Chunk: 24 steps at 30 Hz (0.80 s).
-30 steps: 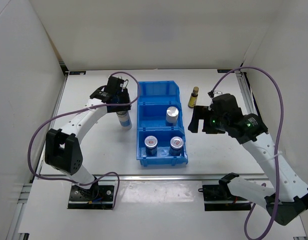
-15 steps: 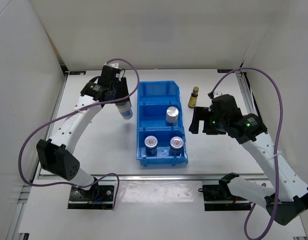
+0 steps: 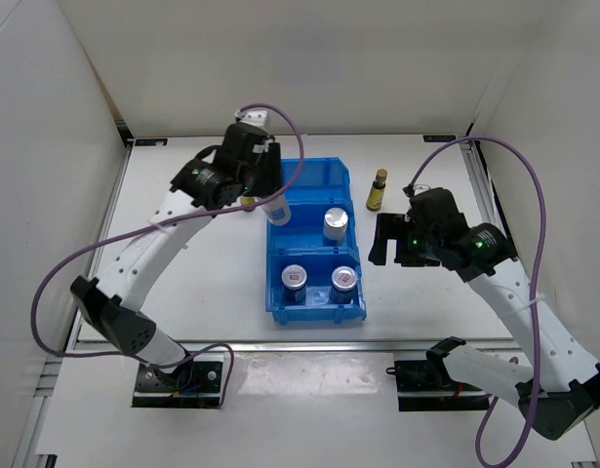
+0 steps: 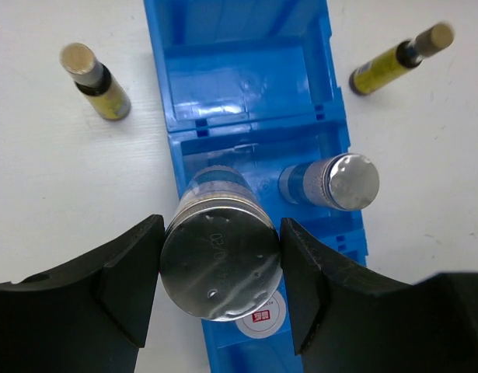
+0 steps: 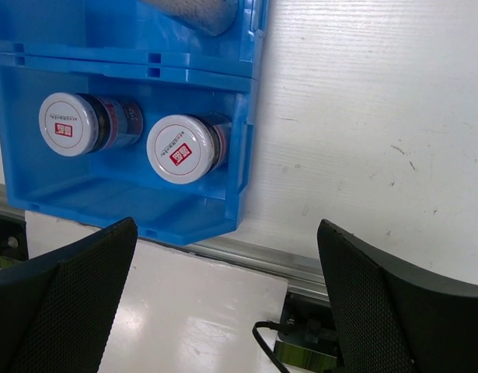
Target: Organize the condiment bottles
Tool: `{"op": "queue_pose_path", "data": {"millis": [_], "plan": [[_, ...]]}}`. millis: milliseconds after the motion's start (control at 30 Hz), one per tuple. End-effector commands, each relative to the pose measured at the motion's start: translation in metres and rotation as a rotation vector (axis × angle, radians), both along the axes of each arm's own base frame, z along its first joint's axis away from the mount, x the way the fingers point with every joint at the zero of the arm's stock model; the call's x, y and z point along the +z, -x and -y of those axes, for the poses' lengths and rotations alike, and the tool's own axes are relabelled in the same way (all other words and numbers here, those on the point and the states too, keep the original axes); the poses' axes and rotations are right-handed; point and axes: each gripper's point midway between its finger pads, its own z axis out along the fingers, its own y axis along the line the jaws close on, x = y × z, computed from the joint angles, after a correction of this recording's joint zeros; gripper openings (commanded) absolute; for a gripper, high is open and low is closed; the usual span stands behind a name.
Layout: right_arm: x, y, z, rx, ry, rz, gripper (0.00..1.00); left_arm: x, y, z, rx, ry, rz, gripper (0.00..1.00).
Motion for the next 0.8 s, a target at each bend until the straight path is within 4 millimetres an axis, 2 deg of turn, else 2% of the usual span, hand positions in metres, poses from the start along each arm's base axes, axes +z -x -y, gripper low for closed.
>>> {"op": "queue_pose_path", "data": {"millis": [0,267,367,467,500,533,567,600,700,733,767], "plan": [[0.003,0.005,0.004,0.007,0.008,0.011,1.00,-0.003,-0.007,0.023,-0.011,0.000,0.017,0.11],[0.001,0.011,0.008,0.007,0.013,0.003,1.00,-0.069,-0.016,0.041,-0.012,-0.022,-0.061,0.12],[-0.001,0.013,0.009,0.007,0.014,0.002,1.00,-0.085,-0.016,0.044,-0.013,-0.027,-0.089,0.13],[-0.004,0.014,0.009,0.007,0.019,-0.006,1.00,-0.099,-0.019,0.046,-0.013,-0.048,-0.114,0.18],[-0.004,0.014,0.009,0.007,0.019,-0.006,1.00,-0.105,-0.020,0.047,-0.013,-0.057,-0.126,0.21],[-0.004,0.014,0.009,0.007,0.019,-0.006,1.00,-0.106,-0.019,0.048,-0.021,-0.052,-0.131,0.33],[-0.006,0.012,0.010,0.001,0.030,-0.010,1.00,-0.107,-0.020,0.052,-0.027,-0.049,-0.137,0.37],[-0.007,0.014,0.011,0.001,0.035,-0.018,1.00,-0.113,-0.020,0.054,-0.035,-0.051,-0.151,0.45],[-0.009,0.010,0.011,-0.004,0.049,-0.027,1.00,-0.107,-0.023,0.058,-0.050,-0.043,-0.141,0.66],[-0.008,0.006,0.011,-0.013,0.061,-0.024,1.00,-0.104,-0.024,0.059,-0.050,-0.038,-0.134,0.77],[-0.005,0.002,0.011,-0.019,0.063,-0.013,1.00,-0.104,-0.024,0.059,-0.050,-0.038,-0.134,0.82]]}}
